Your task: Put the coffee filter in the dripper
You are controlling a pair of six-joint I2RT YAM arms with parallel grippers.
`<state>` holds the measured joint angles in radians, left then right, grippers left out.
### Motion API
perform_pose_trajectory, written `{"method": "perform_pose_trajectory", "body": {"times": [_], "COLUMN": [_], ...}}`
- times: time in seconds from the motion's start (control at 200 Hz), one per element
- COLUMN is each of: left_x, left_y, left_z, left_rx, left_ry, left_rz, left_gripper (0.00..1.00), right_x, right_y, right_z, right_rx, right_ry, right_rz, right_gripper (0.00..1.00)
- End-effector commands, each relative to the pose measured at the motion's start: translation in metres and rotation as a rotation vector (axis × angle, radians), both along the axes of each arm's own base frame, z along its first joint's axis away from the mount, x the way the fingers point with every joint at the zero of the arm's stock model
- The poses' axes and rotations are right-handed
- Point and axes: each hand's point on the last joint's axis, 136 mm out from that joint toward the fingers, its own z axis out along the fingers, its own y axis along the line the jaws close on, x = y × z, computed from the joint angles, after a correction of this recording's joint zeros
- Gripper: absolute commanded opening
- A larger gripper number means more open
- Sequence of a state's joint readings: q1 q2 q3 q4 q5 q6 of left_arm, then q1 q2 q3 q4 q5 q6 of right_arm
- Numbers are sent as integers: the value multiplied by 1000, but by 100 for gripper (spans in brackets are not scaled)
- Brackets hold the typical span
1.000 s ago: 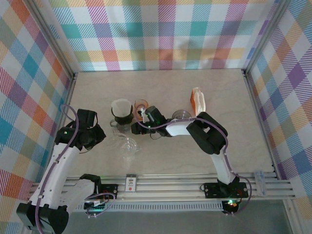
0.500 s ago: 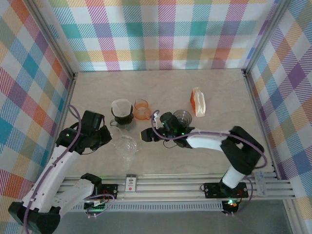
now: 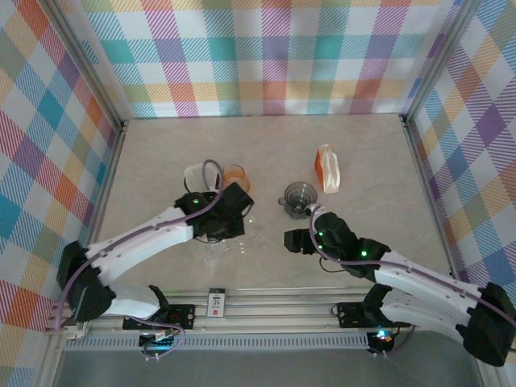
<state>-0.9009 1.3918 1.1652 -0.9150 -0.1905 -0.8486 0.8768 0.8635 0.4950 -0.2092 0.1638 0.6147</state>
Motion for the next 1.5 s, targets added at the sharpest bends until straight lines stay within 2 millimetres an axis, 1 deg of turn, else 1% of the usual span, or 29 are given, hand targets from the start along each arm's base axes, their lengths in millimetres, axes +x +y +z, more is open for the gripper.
{"method": "perform_pose_trajectory", "body": {"times": [0.0, 0.075, 0.2, 0.345, 0.545, 0.68, 0.79, 0.845, 0.995, 1.105, 1.225, 1.305, 1.36, 1.43, 1.44, 1.495], "left_x": [8, 9, 11, 10, 5, 2, 0, -1, 0, 3, 7, 9, 7, 6, 6, 4], "left_y": [-35, -44, -49, -44, -38, -35, -35, -36, -40, -42, -46, -50, -48, -43, -42, -37], "left_z": [1, -11, -28, -45, -64, -72, -78, -79, -71, -55, -26, -4, 7, 23, 25, 38], "left_rx": [-54, -39, -11, 45, 86, 105, 108, 105, 72, 42, -35, -119, -161, -203, -207, -236], "left_ry": [-12, 11, 39, 60, 99, 117, 134, 137, 126, 96, 23, -43, -78, -127, -134, -178], "left_rz": [-32, -46, -53, -50, -50, -51, -54, -53, -56, -57, -63, -81, -90, -90, -92, -105], "left_gripper": [0, 0, 0, 0, 0, 10, 15, 19, 32, 40, 51, 61, 67, 71, 71, 72], "right_x": [-11, -15, -19, -22, -21, -21, -19, -18, -11, 3, 30, 53, 70, 92, 94, 109], "right_y": [-35, -42, -46, -48, -46, -42, -40, -39, -39, -43, -46, -48, -46, -48, -47, -47], "right_z": [-22, -22, -22, -25, -22, -20, -19, -18, -12, -8, -1, 2, 4, 3, 6, 1], "right_rx": [-100, -93, -94, -110, -103, -97, -95, -94, -102, -103, -90, -74, -52, -53, -48, -65], "right_ry": [48, 46, 50, 64, 61, 68, 71, 77, 81, 94, 108, 119, 127, 136, 130, 149], "right_rz": [-84, -95, -94, -85, -84, -78, -76, -83, -118, -172, -232, -278, -294, -322, -323, -337], "right_gripper": [71, 72, 74, 76, 78, 78, 79, 80, 82, 82, 81, 80, 80, 79, 79, 77]}}
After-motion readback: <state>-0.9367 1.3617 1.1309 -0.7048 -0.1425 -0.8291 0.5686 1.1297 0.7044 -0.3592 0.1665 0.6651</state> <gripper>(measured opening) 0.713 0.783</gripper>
